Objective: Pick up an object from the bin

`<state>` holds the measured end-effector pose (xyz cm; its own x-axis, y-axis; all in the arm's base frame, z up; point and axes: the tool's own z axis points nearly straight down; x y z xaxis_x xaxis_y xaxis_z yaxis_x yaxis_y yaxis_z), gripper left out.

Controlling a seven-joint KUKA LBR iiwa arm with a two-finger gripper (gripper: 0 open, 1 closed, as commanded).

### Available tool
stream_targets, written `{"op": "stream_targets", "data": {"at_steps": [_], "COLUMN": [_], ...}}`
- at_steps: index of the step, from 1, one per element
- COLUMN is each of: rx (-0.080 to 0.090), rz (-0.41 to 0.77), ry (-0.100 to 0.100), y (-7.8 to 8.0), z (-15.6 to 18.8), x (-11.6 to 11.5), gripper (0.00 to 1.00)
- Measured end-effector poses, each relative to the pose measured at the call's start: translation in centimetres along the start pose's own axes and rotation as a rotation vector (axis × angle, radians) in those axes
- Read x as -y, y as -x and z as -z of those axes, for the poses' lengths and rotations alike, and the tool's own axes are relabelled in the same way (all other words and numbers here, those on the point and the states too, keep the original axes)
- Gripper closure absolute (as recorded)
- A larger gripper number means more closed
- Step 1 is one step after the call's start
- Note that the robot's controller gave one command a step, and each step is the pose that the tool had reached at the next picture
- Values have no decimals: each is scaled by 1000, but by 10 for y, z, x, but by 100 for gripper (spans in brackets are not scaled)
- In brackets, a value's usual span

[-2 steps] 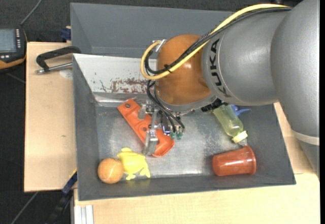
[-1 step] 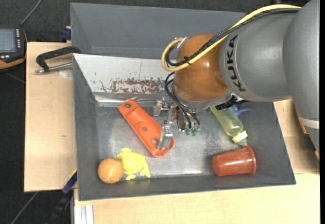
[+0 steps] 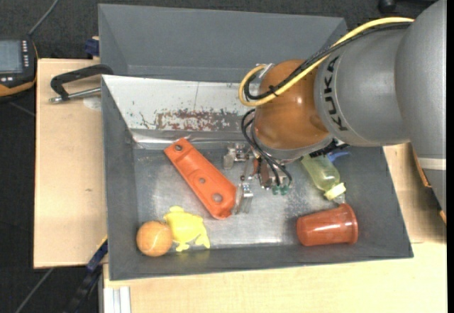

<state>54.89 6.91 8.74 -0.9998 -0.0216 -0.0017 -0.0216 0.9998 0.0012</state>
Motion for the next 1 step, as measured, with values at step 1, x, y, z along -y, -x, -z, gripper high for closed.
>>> {"op": "stream_targets", "data": {"at_steps": [1], "rx": [-5], "rz": [38], "ry": [3], "y": [-1], "z": [-24], "x": [-2], "gripper": [0]}}
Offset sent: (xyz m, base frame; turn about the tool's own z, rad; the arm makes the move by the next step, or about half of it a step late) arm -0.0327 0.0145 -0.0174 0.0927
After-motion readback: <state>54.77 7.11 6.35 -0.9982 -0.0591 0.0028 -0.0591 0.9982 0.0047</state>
